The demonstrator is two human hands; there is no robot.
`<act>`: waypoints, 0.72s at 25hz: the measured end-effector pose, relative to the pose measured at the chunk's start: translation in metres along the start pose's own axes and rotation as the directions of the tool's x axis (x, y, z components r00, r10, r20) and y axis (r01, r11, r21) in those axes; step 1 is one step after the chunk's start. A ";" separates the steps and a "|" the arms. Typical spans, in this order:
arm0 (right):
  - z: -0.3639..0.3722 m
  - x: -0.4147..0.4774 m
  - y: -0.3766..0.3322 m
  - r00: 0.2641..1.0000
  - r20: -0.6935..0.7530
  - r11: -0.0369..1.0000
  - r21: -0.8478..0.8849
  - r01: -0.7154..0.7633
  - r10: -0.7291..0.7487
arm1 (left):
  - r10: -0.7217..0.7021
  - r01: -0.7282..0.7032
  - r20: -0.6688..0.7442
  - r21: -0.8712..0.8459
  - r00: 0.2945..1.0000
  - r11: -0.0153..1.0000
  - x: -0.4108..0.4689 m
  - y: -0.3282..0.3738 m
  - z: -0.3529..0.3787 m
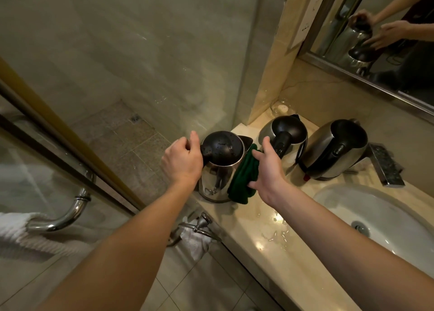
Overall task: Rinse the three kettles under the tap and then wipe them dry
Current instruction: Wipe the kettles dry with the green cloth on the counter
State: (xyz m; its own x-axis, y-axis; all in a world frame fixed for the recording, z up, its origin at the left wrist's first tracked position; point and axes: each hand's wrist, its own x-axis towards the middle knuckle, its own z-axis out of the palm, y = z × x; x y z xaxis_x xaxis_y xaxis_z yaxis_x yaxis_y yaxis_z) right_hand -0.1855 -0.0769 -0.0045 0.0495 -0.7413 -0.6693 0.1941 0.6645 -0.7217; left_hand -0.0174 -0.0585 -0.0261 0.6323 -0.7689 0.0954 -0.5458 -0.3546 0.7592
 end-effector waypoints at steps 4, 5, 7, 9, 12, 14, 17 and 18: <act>-0.002 0.001 0.002 1.000 -0.008 1.000 -0.031 0.005 -0.005 | 0.031 -0.031 0.021 -0.003 0.999 1.000 0.005 -0.002 -0.001; -0.003 0.005 0.006 1.000 -0.015 1.000 -0.027 -0.009 0.009 | 0.046 -0.046 0.029 0.002 0.999 0.999 0.007 -0.003 -0.002; -0.006 0.014 0.014 0.998 -0.030 0.998 0.003 -0.056 0.056 | 0.082 -0.082 0.051 -0.002 0.995 0.997 0.010 -0.005 -0.002; -0.008 0.021 0.021 0.994 -0.043 0.994 0.053 -0.095 0.097 | 0.109 -0.108 0.064 -0.018 0.992 0.994 0.011 -0.007 -0.002; -0.013 0.028 0.028 0.991 -0.040 0.986 0.117 -0.122 0.128 | 0.134 -0.132 0.078 -0.030 0.988 0.991 0.016 -0.009 -0.003; -0.016 0.024 0.024 0.992 -0.020 0.985 0.126 -0.118 0.121 | 0.152 -0.148 0.103 -0.040 0.983 0.988 0.020 -0.010 -0.003; -0.020 0.014 0.010 0.996 0.018 0.992 0.086 -0.087 0.085 | 0.174 -0.168 0.139 -0.058 0.975 0.984 0.024 -0.010 -0.005; -0.021 0.012 0.007 0.996 0.027 0.994 0.066 -0.082 0.080 | 0.182 -0.174 0.149 -0.063 0.972 0.983 0.025 -0.010 -0.004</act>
State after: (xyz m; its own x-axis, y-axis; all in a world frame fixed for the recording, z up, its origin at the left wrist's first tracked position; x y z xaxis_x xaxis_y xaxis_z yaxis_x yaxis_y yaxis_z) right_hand -0.2041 -0.0792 -0.0215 0.0911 -0.6879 -0.7200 0.2540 0.7152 -0.6511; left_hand 0.0065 -0.0720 -0.0284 0.4334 -0.8911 0.1349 -0.6116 -0.1809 0.7702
